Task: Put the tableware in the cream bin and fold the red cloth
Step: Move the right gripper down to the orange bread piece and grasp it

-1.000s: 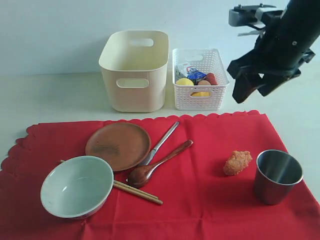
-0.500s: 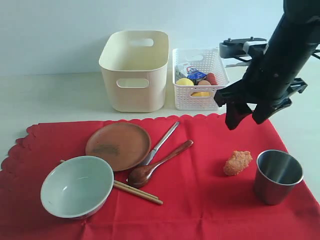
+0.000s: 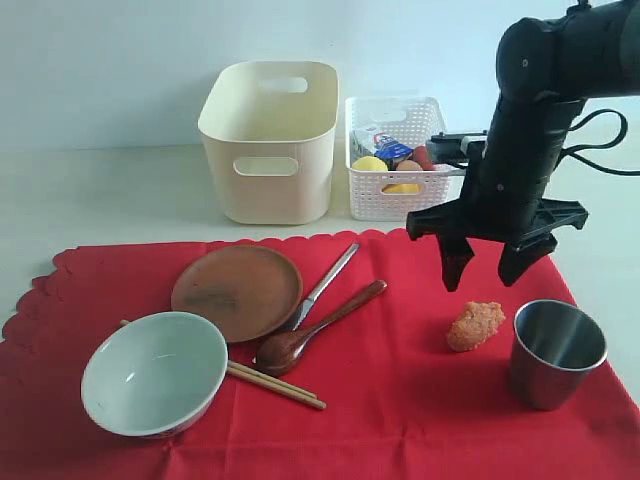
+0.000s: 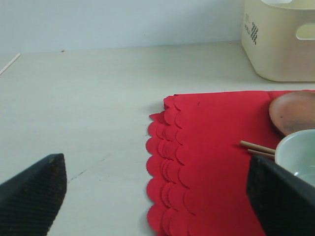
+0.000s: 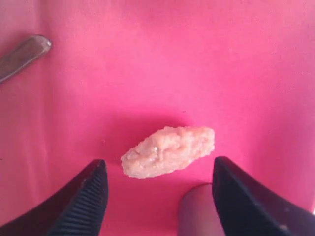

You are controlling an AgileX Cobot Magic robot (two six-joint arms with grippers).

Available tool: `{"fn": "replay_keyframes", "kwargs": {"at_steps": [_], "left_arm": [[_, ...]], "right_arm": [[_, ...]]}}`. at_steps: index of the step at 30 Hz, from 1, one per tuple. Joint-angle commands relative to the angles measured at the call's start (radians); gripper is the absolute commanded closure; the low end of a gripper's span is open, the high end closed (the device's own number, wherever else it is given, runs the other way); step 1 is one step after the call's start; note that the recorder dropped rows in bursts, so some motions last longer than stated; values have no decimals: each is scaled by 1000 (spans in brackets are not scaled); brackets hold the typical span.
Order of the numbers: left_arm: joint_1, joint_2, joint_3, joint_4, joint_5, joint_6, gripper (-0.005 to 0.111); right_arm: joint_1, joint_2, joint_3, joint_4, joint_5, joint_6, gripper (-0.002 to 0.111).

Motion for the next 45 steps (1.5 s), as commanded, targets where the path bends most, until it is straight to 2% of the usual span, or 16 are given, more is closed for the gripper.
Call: {"fn": "replay_keyframes", "kwargs": {"at_steps": [1, 13, 25, 35, 38, 45], "left_arm": [[3, -5, 3, 2, -11, 1, 13], [3, -5, 3, 2, -11, 1, 13], [3, -5, 3, 2, -11, 1, 13], [3, -5, 3, 2, -11, 1, 13], [3, -5, 3, 2, -11, 1, 13], [3, -5, 3, 2, -11, 1, 13]], "right_arm": [[2, 72, -61, -9, 91, 21, 49], [2, 224, -168, 13, 132, 43, 49], [2, 226, -170, -119, 132, 41, 49], [2, 160, -170, -125, 124, -36, 49], [2, 146, -170, -143, 110, -78, 49], [2, 102, -170, -141, 96, -364, 46]]}}
